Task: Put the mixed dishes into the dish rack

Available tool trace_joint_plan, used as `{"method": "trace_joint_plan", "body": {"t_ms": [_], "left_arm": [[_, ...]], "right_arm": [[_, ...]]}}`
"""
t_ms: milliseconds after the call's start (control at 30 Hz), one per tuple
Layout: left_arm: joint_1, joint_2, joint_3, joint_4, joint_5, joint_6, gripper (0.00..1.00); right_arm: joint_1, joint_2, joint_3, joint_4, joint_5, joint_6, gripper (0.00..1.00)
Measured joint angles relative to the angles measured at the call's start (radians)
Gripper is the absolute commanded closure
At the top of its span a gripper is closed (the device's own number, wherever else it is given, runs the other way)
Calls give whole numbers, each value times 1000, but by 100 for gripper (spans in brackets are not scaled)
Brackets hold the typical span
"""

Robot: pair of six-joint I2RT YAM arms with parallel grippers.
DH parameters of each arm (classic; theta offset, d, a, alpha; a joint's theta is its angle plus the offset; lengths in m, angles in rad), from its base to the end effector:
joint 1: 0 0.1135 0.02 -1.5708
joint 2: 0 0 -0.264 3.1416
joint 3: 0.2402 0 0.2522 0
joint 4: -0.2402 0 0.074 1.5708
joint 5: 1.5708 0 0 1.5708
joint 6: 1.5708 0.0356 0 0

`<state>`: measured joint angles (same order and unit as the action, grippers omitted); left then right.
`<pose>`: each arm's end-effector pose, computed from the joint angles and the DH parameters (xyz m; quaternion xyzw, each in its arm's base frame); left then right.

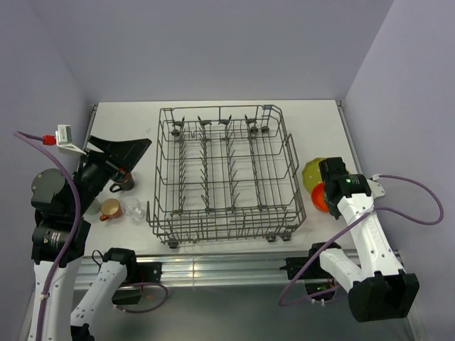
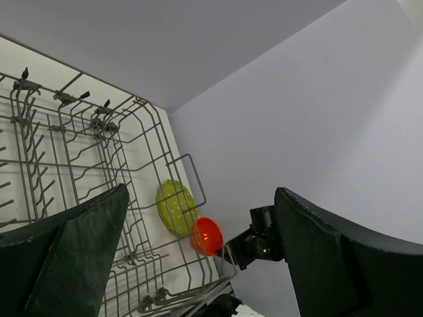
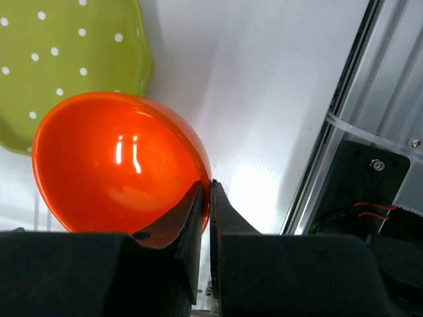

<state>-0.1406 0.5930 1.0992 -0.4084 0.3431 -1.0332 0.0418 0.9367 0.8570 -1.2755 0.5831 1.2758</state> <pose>0.0906 -0.0249 0.4428 -0.1716 0.6516 -0.4997 0.5443 0.1354 -0.0140 0.2652 0.5762 0.7588 -0.1629 0.2564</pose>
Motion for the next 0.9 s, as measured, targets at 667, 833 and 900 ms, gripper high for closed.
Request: {"method": "trace_joint_plan", "body": {"t_ms": [667, 833, 900], "left_arm": [[0, 0, -12, -2, 8, 25, 1], [0, 0, -12, -13, 8, 31, 1], [0, 0, -12, -23, 8, 36, 1]], "right_arm": [[0, 2, -68, 57, -8, -45, 100], [0, -2, -64, 60, -7, -61, 100], [0, -12, -46, 59, -3, -78, 100]]}}
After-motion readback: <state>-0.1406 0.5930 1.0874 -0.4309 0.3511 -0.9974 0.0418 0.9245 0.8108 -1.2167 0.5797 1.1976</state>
